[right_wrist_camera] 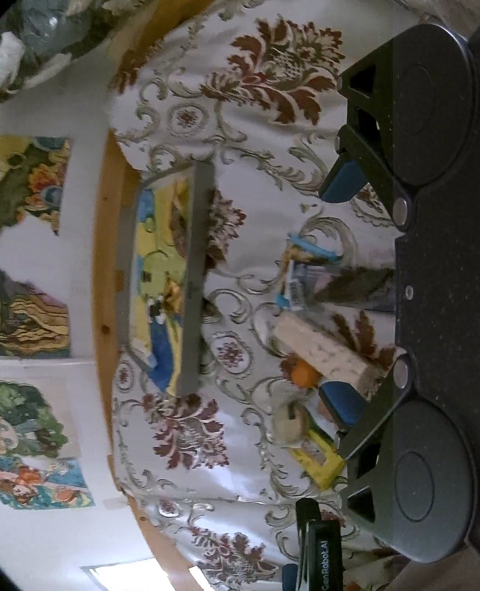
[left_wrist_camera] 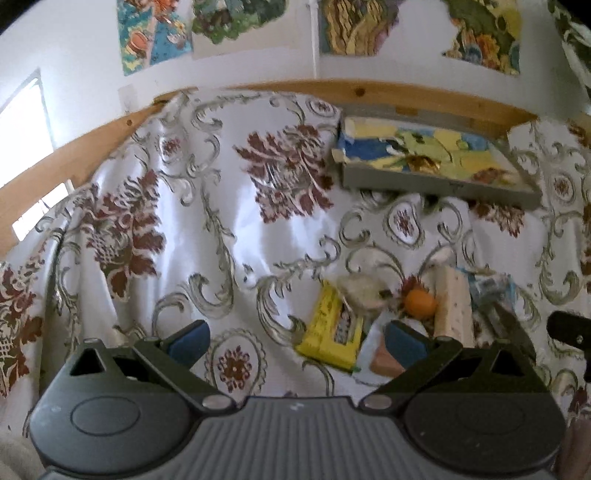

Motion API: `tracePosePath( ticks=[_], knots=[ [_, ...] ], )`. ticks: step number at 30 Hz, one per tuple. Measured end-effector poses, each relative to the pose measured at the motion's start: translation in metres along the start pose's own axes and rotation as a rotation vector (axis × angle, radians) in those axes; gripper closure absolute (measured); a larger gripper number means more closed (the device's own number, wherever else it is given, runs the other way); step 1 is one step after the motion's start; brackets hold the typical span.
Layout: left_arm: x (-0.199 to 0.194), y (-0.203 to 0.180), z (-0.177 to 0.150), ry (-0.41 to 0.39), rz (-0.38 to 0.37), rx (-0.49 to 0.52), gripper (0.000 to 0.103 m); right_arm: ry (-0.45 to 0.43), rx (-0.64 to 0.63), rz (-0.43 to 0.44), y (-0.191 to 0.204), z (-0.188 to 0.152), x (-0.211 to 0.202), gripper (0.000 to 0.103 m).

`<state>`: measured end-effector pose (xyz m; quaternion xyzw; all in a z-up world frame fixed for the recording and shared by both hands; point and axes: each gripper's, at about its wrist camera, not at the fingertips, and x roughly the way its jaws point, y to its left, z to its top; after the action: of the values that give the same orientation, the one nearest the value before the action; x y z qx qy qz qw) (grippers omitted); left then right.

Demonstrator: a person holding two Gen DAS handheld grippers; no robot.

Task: Organize snacks
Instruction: 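Move both tools back over the remaining snack pile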

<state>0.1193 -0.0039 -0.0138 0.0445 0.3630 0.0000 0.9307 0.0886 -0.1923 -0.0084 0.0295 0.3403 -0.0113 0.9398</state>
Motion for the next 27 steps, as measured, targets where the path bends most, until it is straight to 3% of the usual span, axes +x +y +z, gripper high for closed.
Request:
tracePosePath(
  ticks=[4, 18, 27],
  knots=[
    [0.009, -0.004, -0.004, 0.085, -0.031, 0.028, 0.000, 0.035, 0.035, -0.003, -0.006, 0.000, 0.006, 0.001],
    [0.017, -0.010, -0.002, 0.110, -0.057, 0.053, 0.000, 0.123, 0.087, 0.020, -0.017, 0.002, 0.023, 0.001],
    [0.033, -0.017, 0.000, 0.145, -0.124, 0.050, 0.000, 0.269, 0.131, 0.055, -0.034, 0.009, 0.053, 0.001]
  ],
)
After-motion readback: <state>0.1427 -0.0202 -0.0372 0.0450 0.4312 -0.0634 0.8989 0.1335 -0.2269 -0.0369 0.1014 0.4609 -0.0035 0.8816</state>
